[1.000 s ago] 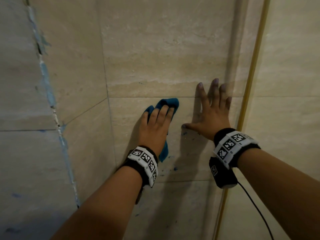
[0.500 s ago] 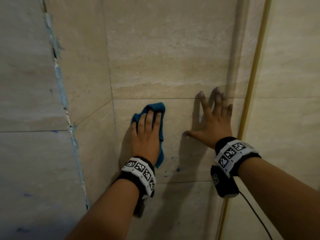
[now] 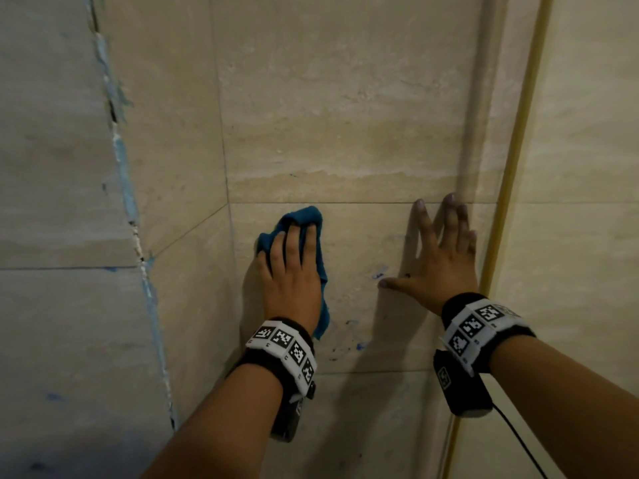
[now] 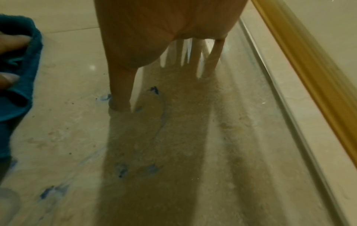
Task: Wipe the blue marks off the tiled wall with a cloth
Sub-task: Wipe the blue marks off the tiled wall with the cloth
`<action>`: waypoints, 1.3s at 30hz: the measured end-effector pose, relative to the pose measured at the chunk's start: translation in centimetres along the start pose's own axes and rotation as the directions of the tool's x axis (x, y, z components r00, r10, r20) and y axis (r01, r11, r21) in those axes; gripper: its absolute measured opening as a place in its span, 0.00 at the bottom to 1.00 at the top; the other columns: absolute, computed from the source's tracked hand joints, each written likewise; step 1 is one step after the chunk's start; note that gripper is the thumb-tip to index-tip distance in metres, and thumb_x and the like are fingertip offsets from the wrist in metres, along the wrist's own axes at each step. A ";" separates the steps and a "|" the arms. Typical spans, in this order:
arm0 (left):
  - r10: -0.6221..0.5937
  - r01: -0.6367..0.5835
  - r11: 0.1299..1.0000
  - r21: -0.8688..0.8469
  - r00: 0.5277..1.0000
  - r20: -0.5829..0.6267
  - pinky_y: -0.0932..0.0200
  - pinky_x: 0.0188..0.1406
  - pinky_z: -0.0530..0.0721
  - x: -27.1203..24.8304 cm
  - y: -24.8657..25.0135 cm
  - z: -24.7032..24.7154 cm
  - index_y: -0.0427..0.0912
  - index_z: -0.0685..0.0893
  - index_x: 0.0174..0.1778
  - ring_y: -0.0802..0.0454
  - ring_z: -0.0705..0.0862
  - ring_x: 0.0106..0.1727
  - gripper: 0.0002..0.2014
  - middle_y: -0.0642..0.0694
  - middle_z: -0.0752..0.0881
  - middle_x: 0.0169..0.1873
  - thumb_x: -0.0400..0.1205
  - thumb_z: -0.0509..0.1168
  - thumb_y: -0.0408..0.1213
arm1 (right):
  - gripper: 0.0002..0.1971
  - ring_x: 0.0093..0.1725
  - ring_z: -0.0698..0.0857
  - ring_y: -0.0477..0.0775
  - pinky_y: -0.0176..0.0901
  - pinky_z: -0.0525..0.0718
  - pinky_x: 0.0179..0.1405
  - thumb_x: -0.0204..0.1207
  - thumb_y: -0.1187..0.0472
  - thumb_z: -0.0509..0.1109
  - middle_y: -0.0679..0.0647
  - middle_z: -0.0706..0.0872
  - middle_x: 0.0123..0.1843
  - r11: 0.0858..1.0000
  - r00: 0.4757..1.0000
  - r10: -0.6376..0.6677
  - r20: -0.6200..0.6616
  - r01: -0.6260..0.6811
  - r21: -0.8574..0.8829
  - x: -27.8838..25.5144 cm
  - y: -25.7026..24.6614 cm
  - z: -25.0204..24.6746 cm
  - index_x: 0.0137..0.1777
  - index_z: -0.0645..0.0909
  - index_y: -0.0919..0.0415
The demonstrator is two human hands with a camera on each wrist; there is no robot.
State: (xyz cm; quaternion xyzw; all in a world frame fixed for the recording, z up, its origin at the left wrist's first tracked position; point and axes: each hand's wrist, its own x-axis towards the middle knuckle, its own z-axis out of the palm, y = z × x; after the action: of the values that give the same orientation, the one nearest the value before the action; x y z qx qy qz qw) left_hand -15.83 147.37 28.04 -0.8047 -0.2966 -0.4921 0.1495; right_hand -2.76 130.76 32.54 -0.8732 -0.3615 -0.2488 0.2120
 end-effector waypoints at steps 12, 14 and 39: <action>0.261 -0.283 0.956 0.073 0.939 0.223 0.33 0.69 0.65 -2.0 0.3 0.8 0.48 0.67 0.77 0.41 0.67 0.70 0.51 0.43 0.69 0.72 0.58 0.83 0.39 | 0.71 0.79 0.24 0.60 0.63 0.32 0.76 0.53 0.28 0.77 0.55 0.20 0.79 0.999 1.000 0.010 -0.007 -0.010 0.032 0.2 -0.2 0.4 0.76 0.20 0.38; 0.215 -0.252 0.964 0.085 0.926 0.309 0.36 0.76 0.62 -1.5 0.0 -0.6 0.50 0.59 0.83 0.41 0.59 0.77 0.47 0.43 0.64 0.79 0.70 0.77 0.44 | 0.71 0.79 0.24 0.60 0.63 0.32 0.76 0.53 0.28 0.77 0.55 0.19 0.79 0.999 1.000 0.010 -0.006 -0.010 0.033 0.2 -0.2 0.4 0.75 0.19 0.38; 0.247 -0.248 0.968 0.025 0.968 0.046 0.29 0.62 0.75 -0.1 1.1 1.0 0.48 0.71 0.75 0.40 0.67 0.68 0.50 0.42 0.67 0.69 0.55 0.83 0.34 | 0.71 0.79 0.23 0.60 0.64 0.32 0.77 0.54 0.29 0.77 0.56 0.18 0.78 0.999 1.000 0.014 0.006 -0.014 0.050 -0.1 -0.5 0.3 0.74 0.18 0.38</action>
State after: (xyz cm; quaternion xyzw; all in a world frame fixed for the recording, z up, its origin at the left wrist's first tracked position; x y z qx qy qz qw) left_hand -14.49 147.02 27.57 -0.8433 -0.2046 -0.4478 0.2156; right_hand -3.13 131.19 32.36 -0.8709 -0.3620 -0.2358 0.2344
